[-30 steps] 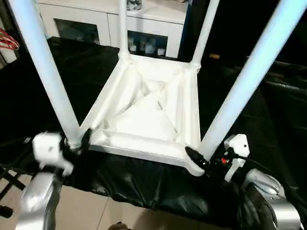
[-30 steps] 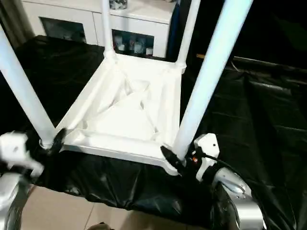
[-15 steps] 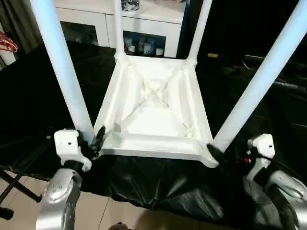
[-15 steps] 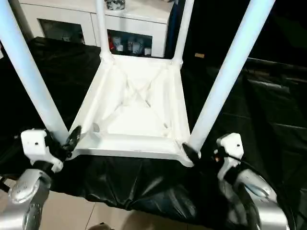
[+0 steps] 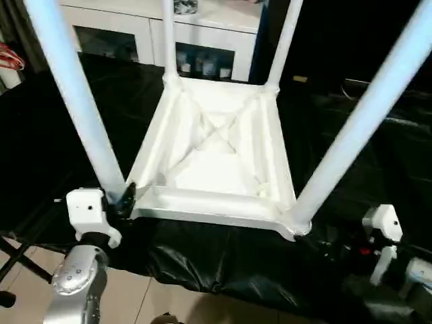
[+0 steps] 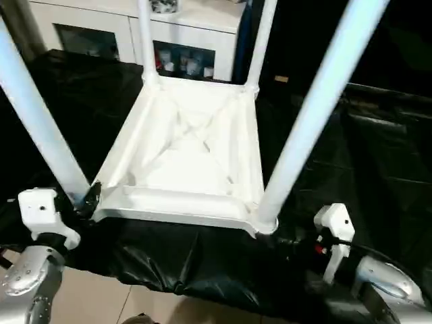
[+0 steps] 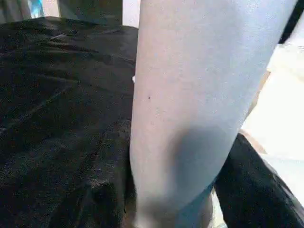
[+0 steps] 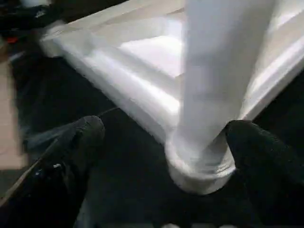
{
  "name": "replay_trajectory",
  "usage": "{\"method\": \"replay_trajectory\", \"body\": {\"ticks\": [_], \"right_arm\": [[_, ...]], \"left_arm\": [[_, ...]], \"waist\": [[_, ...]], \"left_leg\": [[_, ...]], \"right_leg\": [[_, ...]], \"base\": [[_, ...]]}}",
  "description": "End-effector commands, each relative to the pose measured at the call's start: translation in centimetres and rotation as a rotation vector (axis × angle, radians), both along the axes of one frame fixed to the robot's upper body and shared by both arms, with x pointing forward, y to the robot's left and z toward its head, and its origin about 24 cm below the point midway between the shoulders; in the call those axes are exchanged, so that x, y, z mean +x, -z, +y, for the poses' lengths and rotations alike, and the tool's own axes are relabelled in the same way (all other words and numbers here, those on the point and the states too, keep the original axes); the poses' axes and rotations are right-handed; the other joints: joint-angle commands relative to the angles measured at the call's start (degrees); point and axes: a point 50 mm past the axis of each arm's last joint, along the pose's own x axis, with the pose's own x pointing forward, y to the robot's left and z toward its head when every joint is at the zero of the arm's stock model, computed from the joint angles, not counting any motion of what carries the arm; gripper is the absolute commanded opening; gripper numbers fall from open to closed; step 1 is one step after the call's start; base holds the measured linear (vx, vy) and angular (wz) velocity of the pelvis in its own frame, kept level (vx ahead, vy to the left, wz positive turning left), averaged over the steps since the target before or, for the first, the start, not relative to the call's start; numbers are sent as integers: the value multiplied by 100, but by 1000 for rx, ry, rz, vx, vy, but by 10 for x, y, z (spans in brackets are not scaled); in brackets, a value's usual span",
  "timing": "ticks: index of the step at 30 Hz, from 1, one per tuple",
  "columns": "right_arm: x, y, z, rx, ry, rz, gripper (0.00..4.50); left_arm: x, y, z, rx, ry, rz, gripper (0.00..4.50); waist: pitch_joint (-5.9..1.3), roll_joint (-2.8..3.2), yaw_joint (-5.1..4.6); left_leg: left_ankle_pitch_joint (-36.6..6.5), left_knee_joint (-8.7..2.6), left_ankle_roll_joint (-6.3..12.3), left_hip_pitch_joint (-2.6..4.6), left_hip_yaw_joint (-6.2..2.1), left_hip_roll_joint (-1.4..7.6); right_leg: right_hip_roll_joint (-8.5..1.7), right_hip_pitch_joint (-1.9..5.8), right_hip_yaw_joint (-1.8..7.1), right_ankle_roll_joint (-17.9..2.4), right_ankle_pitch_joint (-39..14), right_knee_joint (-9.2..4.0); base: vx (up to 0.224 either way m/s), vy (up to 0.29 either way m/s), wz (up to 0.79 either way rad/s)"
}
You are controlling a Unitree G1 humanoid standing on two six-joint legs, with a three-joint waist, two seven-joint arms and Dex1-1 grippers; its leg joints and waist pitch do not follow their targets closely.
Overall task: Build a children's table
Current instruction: Flip table
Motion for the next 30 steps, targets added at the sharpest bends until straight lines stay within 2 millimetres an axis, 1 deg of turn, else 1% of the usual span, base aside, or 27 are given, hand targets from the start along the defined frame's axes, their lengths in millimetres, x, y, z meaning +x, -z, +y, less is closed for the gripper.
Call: {"method": "replay_trajectory", "body": {"ticks": [1, 3, 4, 5, 7, 8, 10, 11, 12, 13, 14, 15, 17, 18, 19, 20, 21, 22, 23, 24, 25, 27, 28, 30], "right_arm": [[-11, -7, 21, 61, -171, 42, 450], [-14, -7, 23, 62, -198, 59, 450], [-15, -8, 23, 63, -208, 67, 450], [-15, -10, 21, 61, -196, 64, 450], [-15, -10, 21, 61, -196, 64, 450], [-12, -11, 18, 55, -166, 53, 450], [-10, -14, 17, 72, -151, 57, 450], [-10, -15, 17, 75, -152, 58, 450], [-7, -13, 24, 86, -147, 64, 450], [-5, -12, 28, 90, -144, 65, 450], [3, -6, 37, 82, -105, 72, 450], [6, -4, 40, 81, -95, 71, 450], [8, -2, 44, 85, -88, 76, 450], [10, 2, 50, 80, -91, 85, 450], [10, 2, 54, 89, -105, 88, 450], [10, 2, 57, 96, -115, 90, 450], [12, 2, 58, 98, -107, 92, 450], [14, 3, 60, 96, -94, 94, 450], [15, 4, 60, 92, -81, 94, 450], [18, 4, 61, 86, -59, 93, 450], [22, 4, 62, 88, -30, 90, 450], [32, 5, 63, 111, 55, 87, 450], [39, 7, 64, 131, 113, 91, 450], [42, 8, 65, 143, 140, 93, 450]], "left_arm": [[5, -4, -14, -77, 41, -10, 223], [5, -4, -16, -86, 44, -8, 221], [6, -5, -17, -92, 47, -8, 221], [7, -6, -20, -92, 61, -7, 221], [7, -6, -20, -92, 61, -7, 221], [8, -7, -23, -87, 67, -4, 221], [12, -9, -28, -98, 83, 2, 221], [13, -9, -29, -104, 87, 2, 221], [15, -11, -34, -158, 92, -2, 221], [17, -12, -35, -181, 90, -5, 221], [20, -16, -40, -252, 87, -15, 221], [21, -18, -42, -276, 88, -19, 221], [23, -19, -44, -296, 90, -21, 221], [26, -21, -47, -329, 88, -17, 221], [28, -24, -50, -352, 87, -17, 221], [29, -25, -51, -365, 88, -17, 221], [31, -27, -55, -376, 97, -18, 221], [32, -28, -57, -383, 106, -19, 221], [33, -29, -59, -386, 109, -17, 221], [34, -30, -61, -389, 115, -17, 221], [35, -32, -62, -391, 122, -20, 221], [37, -35, -68, -395, 140, -27, 221], [39, -37, -72, -400, 152, -29, 221], [39, -38, -73, -402, 157, -28, 221]], "waist": [[-181, -64, 23], [-168, -61, 18], [-175, -90, 33], [-172, -83, 33], [-181, -73, 33], [-185, -50, 29], [-188, -39, 48], [-190, -24, 53], [-199, -9, 63], [-200, -18, 57], [-205, -30, 42], [-209, -34, 32], [-211, -25, 39], [-221, -59, 37], [-231, -36, 49], [-231, -61, 57], [-230, -44, 61], [-239, -59, 58], [-252, -115, 57], [-247, -96, 53], [-250, -117, 45], [-251, -85, 28], [-248, -89, 6], [-259, -85, 15]], "left_leg": [[-1107, -570, 410, 2, -338, 657], [-1193, -580, 377, 12, -339, 659], [-1202, -578, 305, 28, -347, 661], [-1198, -579, 279, 31, -342, 662], [-1145, -582, 228, 27, -344, 663], [-1129, -576, 217, 33, -333, 657], [-1103, -563, 243, 52, -319, 646], [-1068, -557, 257, 46, -316, 644], [-999, -554, 258, 27, -324, 645], [-959, -552, 255, 26, -324, 645], [-906, -549, 246, 16, -330, 637], [-902, -546, 216, 25, -324, 636], [-919, -542, 179, 31, -322, 631], [-832, -545, 154, 17, -317, 637], [-784, -537, 141, 17, -319, 635], [-740, -529, 172, 24, -306, 632], [-721, -526, 178, 21, -303, 637], [-613, -523, 210, 7, -309, 637], [-460, -512, 247, -2, -306, 632], [-392, -507, 266, 3, -301, 632], [-366, -502, 274, 7, -293, 631], [-341, -508, 259, 8, -301, 625], [-403, -513, 211, 12, -295, 619], [-364, -508, 161, 28, -286, 623]], "right_leg": [[-679, 155, 386, -829, -1392, -499], [-685, 132, 387, -782, -1603, -530], [-696, 124, 393, -751, -1740, -536], [-689, 113, 394, -756, -1736, -536], [-677, 119, 388, -800, -1541, -515], [-662, 114, 393, -824, -1367, -513], [-666, 114, 403, -866, -1202, -506], [-668, 121, 401, -891, -1168, -506], [-679, 140, 397, -895, -1152, -494], [-669, 137, 391, -901, -1131, -489], [-671, 143, 380, -931, -1128, -476], [-678, 126, 376, -946, -1237, -487], [-679, 125, 379, -953, -1306, -490], [-664, 135, 378, -996, -1135, -461], [-666, 137, 376, -1013, -1052, -440], [-665, 131, 378, -1041, -947, -436], [-670, 135, 382, -1055, -893, -431], [-671, 148, 378, -1068, -756, -410], [-669, 157, 372, -1056, -630, -386], [-665, 147, 371, -1047, -554, -393], [-657, 149, 370, -1042, -511, -392], [-655, 142, 366, -1071, -445, -380], [-662, 141, 366, -1108, -522, -392], [-659, 149, 367, -1118, -450, -380]], "base": [[0, 0, 0], [0, 0, 0], [0, 0, 0], [0, 0, 0], [0, 0, 0], [0, 0, 0], [0, 0, 0], [0, 0, 0], [0, 0, 0], [0, 0, 0], [0, 0, 0], [0, 0, 0], [0, 0, 0], [0, 0, 0], [0, 0, 0], [0, 0, 0], [0, 0, 0], [0, 0, 0], [0, 0, 0], [0, 0, 0], [0, 0, 0], [0, 0, 0], [0, 0, 0], [0, 0, 0]]}}
